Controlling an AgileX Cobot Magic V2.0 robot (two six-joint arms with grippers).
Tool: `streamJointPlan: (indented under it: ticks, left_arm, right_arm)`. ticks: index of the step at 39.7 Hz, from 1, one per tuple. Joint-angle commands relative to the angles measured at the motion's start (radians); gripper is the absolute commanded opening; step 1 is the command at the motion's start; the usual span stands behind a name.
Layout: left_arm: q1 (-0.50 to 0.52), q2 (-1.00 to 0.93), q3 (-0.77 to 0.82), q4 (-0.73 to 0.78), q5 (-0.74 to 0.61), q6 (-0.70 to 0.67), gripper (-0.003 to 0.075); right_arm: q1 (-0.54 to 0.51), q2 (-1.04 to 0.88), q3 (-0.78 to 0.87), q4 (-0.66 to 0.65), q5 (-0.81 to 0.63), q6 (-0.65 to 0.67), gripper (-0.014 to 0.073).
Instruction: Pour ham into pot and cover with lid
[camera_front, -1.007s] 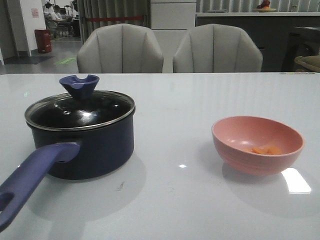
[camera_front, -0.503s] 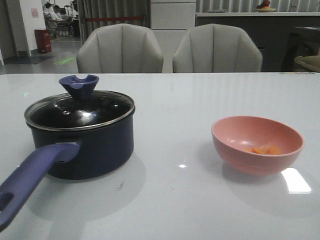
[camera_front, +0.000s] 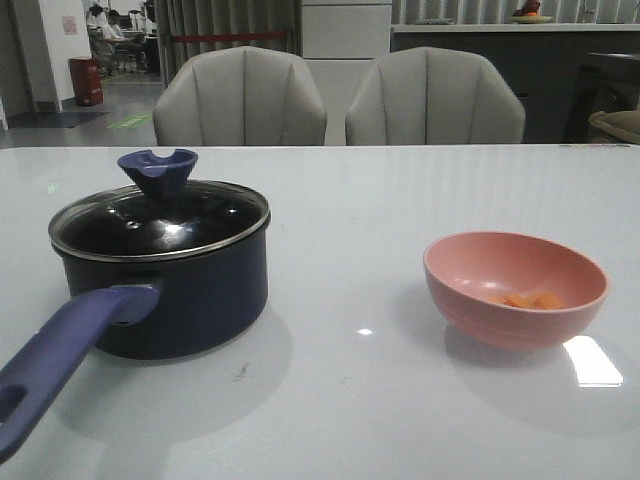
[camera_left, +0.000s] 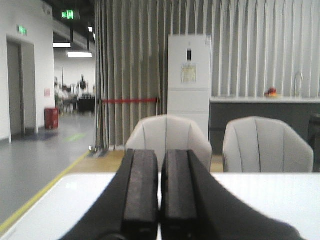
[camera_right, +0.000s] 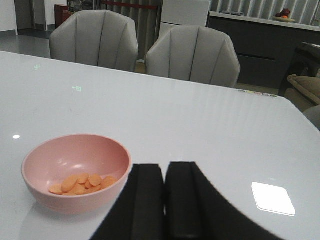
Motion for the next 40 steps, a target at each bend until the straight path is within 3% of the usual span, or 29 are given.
streamJointPlan:
  ticks: [1, 9, 25, 29, 37, 40]
  left_arm:
    - [0.005, 0.066, -0.108, -0.005, 0.076, -0.001, 0.0113]
    - [0.005, 0.113, -0.17, -0.014, 0.231, -0.001, 0.0113]
    - [0.005, 0.113, -0.124, -0.033, 0.24, -0.001, 0.0125]
    - [-0.013, 0.113, -0.124, -0.031, 0.246, -0.001, 0.0203]
    - [-0.034, 0.113, -0.122, -0.029, 0.261, -0.001, 0.0498]
    - [-0.034, 0.113, -0.122, -0.029, 0.275, -0.001, 0.0514]
  right_arm:
    - [-0.006, -0.018, -0.005, 0.002, -0.078, -0.005, 0.0148]
    - [-0.006, -0.018, -0.005, 0.002, -0.078, -0.005, 0.0148]
    - [-0.006, -0.018, -0.005, 0.002, -0.078, -0.005, 0.0148]
    - [-0.006, -0.018, -0.005, 0.002, -0.078, -0.005, 0.0148]
    - [-0.006, -0.018, -0.005, 0.002, -0.078, -0.005, 0.0148]
    - [-0.006, -0.018, -0.005, 0.002, -0.078, -0.005, 0.0148]
